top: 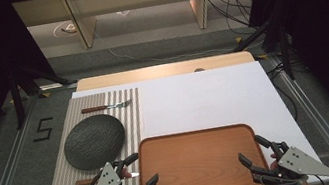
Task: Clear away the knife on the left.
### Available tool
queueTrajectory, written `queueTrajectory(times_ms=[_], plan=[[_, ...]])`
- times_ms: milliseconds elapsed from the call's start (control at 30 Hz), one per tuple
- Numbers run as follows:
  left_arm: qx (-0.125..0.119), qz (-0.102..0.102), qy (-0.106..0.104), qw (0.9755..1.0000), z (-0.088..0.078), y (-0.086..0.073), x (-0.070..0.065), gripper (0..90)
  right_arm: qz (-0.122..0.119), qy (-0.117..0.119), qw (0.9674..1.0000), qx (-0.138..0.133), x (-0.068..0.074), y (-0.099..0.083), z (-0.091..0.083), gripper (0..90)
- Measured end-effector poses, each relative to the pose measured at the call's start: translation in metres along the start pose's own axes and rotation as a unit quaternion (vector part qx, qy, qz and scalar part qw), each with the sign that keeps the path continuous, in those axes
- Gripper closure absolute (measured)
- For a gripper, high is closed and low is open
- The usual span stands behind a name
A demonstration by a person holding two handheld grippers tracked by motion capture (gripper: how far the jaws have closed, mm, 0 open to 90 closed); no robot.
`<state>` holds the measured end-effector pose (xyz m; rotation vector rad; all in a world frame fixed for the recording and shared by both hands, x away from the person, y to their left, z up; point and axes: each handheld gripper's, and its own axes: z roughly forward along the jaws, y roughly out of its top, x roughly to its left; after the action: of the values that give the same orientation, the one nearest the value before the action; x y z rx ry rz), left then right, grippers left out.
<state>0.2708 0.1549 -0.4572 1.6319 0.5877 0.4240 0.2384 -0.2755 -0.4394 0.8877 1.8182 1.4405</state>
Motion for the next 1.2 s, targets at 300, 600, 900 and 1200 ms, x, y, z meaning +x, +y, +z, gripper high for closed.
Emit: queueTrajectory(times_ms=[300, 600, 900, 1200], plan=[[0.002, 0.001, 0.000, 1.0000, -0.002, 0.003, 0.001, 13.3, -0.001, 0.002, 1.0000, 0.001, 0.000, 0.000, 0.000, 28.3], [0.012, 0.007, -0.002, 0.9999, -0.006, 0.008, 0.002, 13.8, 0.000, 0.003, 1.0000, 0.000, 0.000, 0.000, 0.000, 28.3], [0.037, 0.026, 0.006, 0.9990, -0.011, 0.015, 0.003, 13.8, 0.001, 0.004, 1.0000, 0.001, 0.000, 0.000, 0.000, 28.3], [0.073, 0.032, -0.004, 0.9968, -0.017, 0.022, 0.013, 14.6, -0.001, 0.003, 1.0000, 0.002, -0.001, 0.000, 0.000, 28.4]])
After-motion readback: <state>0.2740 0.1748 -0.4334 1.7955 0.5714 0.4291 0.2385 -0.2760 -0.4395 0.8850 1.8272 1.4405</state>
